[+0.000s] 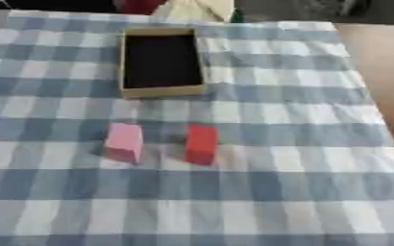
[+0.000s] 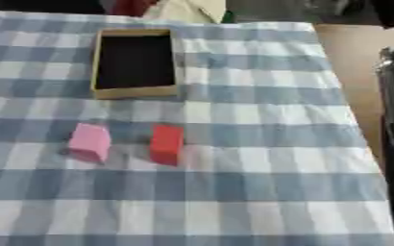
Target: Pick up objects on the table and place them in the box.
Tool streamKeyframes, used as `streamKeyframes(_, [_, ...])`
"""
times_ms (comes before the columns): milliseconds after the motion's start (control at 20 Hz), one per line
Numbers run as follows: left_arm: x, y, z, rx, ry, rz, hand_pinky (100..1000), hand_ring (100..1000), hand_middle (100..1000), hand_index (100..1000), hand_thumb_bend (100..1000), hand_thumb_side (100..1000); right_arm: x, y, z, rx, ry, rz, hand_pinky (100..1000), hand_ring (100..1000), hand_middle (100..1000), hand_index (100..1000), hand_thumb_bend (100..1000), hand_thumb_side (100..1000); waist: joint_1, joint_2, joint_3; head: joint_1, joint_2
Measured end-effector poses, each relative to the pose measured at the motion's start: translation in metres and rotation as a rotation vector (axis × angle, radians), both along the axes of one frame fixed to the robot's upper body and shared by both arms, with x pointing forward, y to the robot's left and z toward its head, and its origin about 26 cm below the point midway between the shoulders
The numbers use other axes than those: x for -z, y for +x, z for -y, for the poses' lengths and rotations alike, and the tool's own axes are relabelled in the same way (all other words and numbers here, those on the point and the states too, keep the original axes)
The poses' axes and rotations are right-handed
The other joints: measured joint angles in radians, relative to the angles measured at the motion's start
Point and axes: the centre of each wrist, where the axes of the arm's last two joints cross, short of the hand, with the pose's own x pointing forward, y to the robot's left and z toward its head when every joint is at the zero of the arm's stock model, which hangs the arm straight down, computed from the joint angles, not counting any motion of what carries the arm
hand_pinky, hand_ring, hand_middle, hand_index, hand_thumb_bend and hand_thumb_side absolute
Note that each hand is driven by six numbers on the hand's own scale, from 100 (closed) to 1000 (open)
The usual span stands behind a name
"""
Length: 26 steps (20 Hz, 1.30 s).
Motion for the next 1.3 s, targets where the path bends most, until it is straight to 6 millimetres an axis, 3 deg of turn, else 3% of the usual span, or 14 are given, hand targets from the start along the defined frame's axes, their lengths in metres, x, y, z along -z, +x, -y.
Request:
streamKeyframes(750, [0.000,0.000,0.000,0.000,0.000,0.000,763,642,638,755,100,768,-0.002,0.000,-0.003,-0.012,-0.026,-0.009,842,743,450,683,100,816,0.000,0.000,0.001,0.000,0.000])
streamKeyframes(1300, [0.001,0.000,0.000,0.004,0.008,-0.008,764,643,639,755,100,769,-0.018,0.032,-0.027,-0.083,-0.452,-0.212,835,772,470,719,101,906,-0.013,-0.009,0.007,-0.002,0.000])
